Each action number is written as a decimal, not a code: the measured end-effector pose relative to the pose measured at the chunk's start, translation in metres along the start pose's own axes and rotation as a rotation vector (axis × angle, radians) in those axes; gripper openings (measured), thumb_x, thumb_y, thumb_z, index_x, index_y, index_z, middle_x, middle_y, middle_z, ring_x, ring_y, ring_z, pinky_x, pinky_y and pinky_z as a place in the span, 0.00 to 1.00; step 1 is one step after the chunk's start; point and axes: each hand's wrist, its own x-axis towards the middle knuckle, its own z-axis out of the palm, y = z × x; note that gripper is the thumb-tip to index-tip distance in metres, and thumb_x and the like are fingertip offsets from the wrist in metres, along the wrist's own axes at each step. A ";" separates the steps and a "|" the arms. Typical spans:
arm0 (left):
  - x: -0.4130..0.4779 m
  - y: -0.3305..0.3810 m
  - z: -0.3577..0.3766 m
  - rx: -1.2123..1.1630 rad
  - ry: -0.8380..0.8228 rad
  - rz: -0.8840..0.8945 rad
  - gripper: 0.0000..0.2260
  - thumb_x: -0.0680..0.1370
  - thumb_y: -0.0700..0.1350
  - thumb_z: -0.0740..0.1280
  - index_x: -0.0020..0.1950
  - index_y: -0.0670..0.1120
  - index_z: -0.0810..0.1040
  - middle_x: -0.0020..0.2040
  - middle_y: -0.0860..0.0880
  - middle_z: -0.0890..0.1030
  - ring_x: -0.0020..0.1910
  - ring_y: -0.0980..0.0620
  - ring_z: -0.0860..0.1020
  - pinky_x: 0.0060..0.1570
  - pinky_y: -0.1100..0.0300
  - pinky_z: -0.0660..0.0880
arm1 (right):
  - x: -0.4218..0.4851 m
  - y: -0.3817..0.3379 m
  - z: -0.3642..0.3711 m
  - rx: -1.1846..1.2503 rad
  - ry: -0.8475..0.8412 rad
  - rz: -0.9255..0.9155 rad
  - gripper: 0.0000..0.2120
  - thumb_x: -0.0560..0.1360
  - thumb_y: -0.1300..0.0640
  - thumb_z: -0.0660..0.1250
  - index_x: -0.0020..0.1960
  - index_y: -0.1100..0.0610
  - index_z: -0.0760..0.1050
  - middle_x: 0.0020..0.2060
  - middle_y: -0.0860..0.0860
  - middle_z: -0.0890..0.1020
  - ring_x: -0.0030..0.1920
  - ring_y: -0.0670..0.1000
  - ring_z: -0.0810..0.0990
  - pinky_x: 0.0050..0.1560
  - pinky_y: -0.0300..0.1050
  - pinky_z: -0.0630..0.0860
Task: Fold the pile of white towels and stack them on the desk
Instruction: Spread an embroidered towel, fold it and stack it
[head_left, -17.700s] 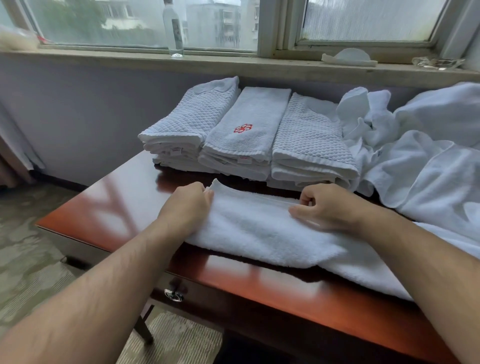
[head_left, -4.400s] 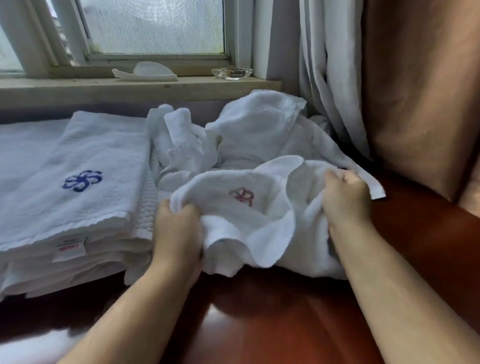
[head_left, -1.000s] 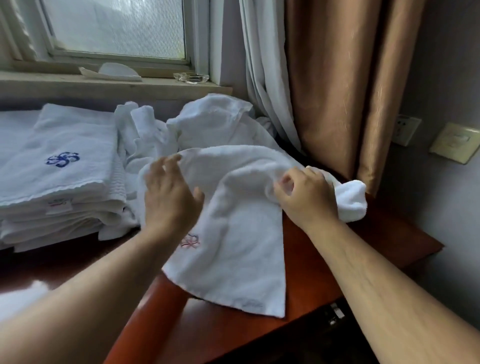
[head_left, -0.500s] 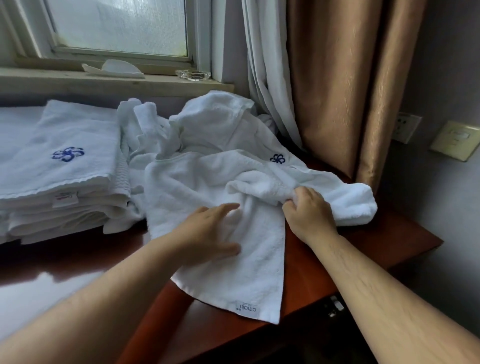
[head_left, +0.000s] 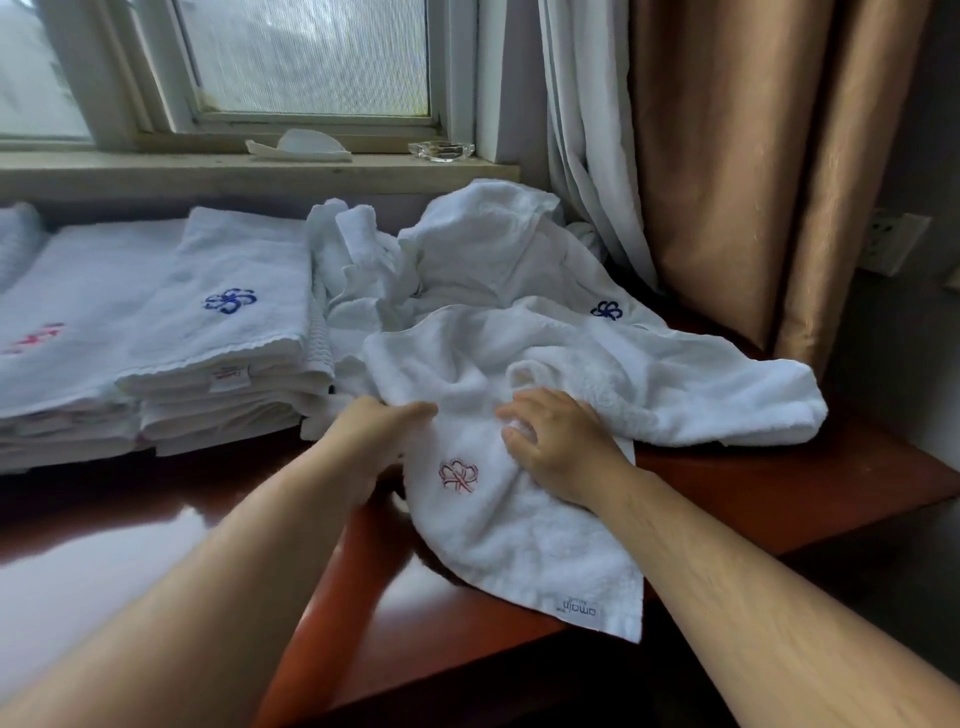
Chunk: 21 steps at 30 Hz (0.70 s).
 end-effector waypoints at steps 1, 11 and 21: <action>-0.003 0.001 0.001 -0.087 -0.140 -0.005 0.19 0.69 0.47 0.76 0.57 0.40 0.83 0.50 0.41 0.86 0.50 0.41 0.85 0.54 0.47 0.82 | 0.000 0.001 0.000 0.003 -0.002 0.002 0.17 0.82 0.46 0.59 0.69 0.47 0.75 0.71 0.46 0.72 0.72 0.49 0.66 0.67 0.47 0.59; -0.022 0.029 0.011 -0.479 -0.203 0.170 0.21 0.79 0.40 0.70 0.71 0.49 0.71 0.64 0.37 0.79 0.58 0.40 0.82 0.53 0.44 0.81 | -0.015 -0.009 -0.003 -0.019 -0.039 0.034 0.19 0.82 0.42 0.53 0.69 0.40 0.73 0.73 0.45 0.70 0.73 0.51 0.64 0.70 0.53 0.56; -0.036 0.042 -0.016 1.171 0.640 0.573 0.33 0.72 0.39 0.69 0.75 0.56 0.65 0.74 0.44 0.59 0.70 0.39 0.58 0.64 0.44 0.64 | -0.021 -0.037 -0.003 0.132 -0.012 -0.057 0.15 0.82 0.48 0.62 0.66 0.47 0.79 0.64 0.50 0.77 0.65 0.54 0.69 0.67 0.47 0.64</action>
